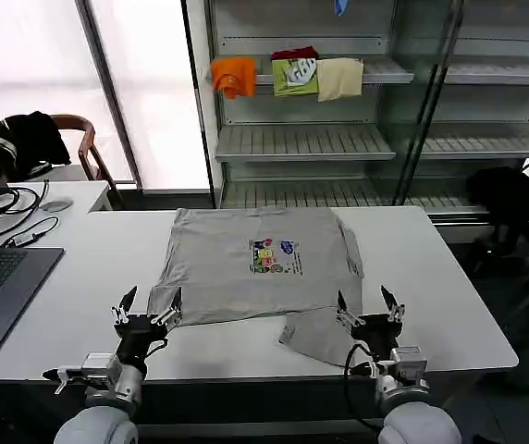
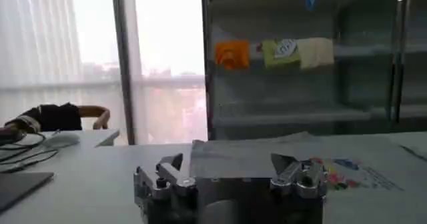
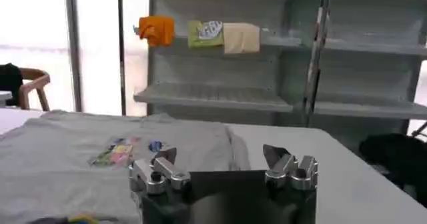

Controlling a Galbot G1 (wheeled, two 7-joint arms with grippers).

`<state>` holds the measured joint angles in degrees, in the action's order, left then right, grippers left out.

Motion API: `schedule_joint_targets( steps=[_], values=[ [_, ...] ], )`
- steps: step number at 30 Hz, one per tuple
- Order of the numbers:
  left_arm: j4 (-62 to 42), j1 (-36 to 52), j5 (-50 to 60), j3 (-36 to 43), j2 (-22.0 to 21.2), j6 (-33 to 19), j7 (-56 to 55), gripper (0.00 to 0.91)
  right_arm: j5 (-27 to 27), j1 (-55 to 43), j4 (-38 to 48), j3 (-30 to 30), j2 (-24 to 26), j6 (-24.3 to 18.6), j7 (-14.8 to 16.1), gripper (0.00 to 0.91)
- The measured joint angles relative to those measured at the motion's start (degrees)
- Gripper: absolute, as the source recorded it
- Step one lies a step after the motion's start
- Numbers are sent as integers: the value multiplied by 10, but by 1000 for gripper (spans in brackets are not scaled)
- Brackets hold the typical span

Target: Fold and organize the clothes.

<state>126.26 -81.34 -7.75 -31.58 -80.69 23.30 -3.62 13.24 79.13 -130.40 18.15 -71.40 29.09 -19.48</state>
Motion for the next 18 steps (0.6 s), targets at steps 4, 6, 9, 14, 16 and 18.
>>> schedule_joint_targets(
  steps=[4, 6, 9, 14, 16, 18],
  values=[
    [1, -4, -2, 0, 3, 5, -2, 907, 5, 11, -6, -5, 3, 9, -7, 907],
    [2, -7, -3, 0, 5, 9, -3, 907, 7, 16, -8, -8, 4, 14, -10, 907],
    [3, -12, -2, 1, 6, 15, -4, 907, 7, 24, -11, -13, 6, 18, -15, 907],
    [2, -19, 6, 7, 7, 22, -3, 907, 6, 40, -13, -23, 5, 26, -24, 907],
    [-2, -18, 5, 6, 9, 25, -2, 907, 5, 46, -16, -26, 5, 28, -30, 907],
    [-5, -16, 4, 4, 12, 28, -2, 907, 5, 52, -18, -27, 5, 30, -34, 907]
  ],
)
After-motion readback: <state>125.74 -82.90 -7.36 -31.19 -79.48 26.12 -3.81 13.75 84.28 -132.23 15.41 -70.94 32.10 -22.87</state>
